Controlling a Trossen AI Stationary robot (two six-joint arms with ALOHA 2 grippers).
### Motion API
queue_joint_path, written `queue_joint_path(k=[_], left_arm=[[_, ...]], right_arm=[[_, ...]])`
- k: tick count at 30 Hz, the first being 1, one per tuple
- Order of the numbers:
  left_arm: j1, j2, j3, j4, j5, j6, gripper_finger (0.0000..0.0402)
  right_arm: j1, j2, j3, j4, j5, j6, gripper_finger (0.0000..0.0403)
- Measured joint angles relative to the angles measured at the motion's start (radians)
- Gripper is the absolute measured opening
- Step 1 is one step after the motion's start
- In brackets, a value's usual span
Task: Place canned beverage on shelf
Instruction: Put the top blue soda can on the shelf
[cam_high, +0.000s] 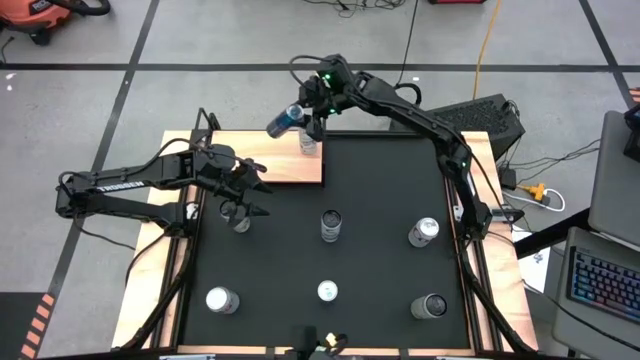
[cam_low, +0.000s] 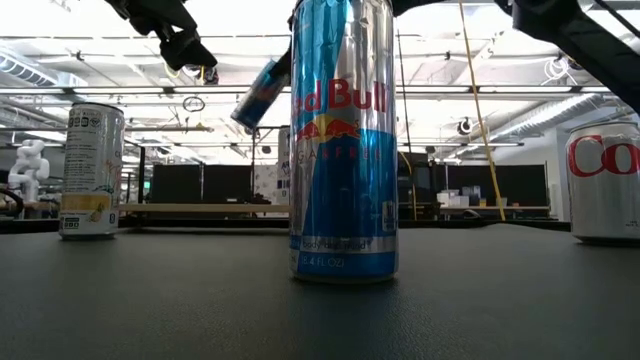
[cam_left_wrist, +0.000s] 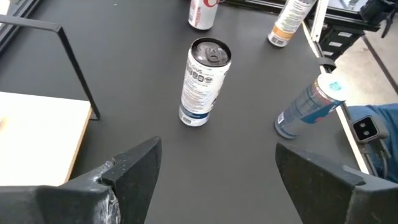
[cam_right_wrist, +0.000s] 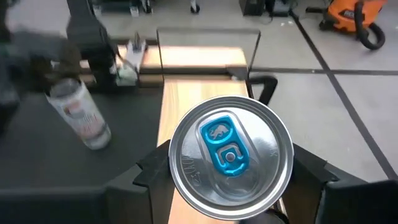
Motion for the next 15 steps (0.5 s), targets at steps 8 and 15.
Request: queue_joint_path(k=[8, 15], left_arm=[[0.0, 0.0, 0.0, -0.003, -0.012, -0.001, 0.032], [0.0, 0.0, 0.0, -0.003, -0.013, -0.003, 0.032]], right_arm=[[0.003, 0.01, 0.0, -0.026, -0.003, -0.082, 0.0197], [0.002, 0.066, 0.0, -0.026, 0.025, -0.11, 0.0197]])
